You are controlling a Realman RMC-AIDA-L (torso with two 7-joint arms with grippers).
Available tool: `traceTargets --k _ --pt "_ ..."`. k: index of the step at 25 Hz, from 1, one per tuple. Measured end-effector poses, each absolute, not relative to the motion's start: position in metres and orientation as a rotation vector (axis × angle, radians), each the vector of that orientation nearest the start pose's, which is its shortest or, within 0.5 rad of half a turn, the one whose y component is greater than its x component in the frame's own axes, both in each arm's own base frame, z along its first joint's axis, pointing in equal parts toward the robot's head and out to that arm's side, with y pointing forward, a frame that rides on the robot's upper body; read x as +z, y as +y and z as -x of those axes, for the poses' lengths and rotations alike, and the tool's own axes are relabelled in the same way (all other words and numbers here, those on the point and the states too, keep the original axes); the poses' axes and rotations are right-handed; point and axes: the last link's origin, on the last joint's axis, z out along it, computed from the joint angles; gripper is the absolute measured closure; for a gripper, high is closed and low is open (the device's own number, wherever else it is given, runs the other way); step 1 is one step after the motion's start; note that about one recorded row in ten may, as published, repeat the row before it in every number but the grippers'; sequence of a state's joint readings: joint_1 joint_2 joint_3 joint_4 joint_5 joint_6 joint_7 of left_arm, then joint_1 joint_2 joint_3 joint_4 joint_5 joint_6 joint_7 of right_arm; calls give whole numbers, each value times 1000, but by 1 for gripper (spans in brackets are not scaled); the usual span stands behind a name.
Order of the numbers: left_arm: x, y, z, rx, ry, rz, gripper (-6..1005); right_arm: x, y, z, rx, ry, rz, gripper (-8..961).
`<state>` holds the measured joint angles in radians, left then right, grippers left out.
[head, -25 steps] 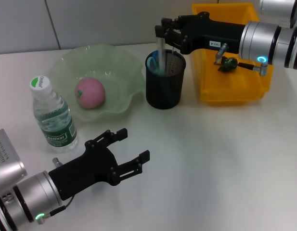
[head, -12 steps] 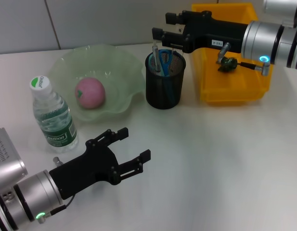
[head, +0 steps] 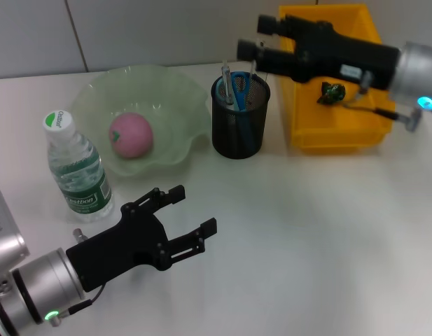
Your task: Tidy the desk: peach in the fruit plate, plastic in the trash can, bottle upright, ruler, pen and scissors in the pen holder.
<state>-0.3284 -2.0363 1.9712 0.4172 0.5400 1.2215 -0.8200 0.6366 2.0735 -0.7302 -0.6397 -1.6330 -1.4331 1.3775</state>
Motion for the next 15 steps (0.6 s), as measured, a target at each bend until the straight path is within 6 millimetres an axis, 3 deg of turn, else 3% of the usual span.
traceTargets --k 5,15 --pt "-84 262 261 -1018 -580 2560 155 29 355 -219 1072 531 2564 174" --pt "-76 249 266 -1016 -667 2730 155 17 297 -261 901 632 2821 149"
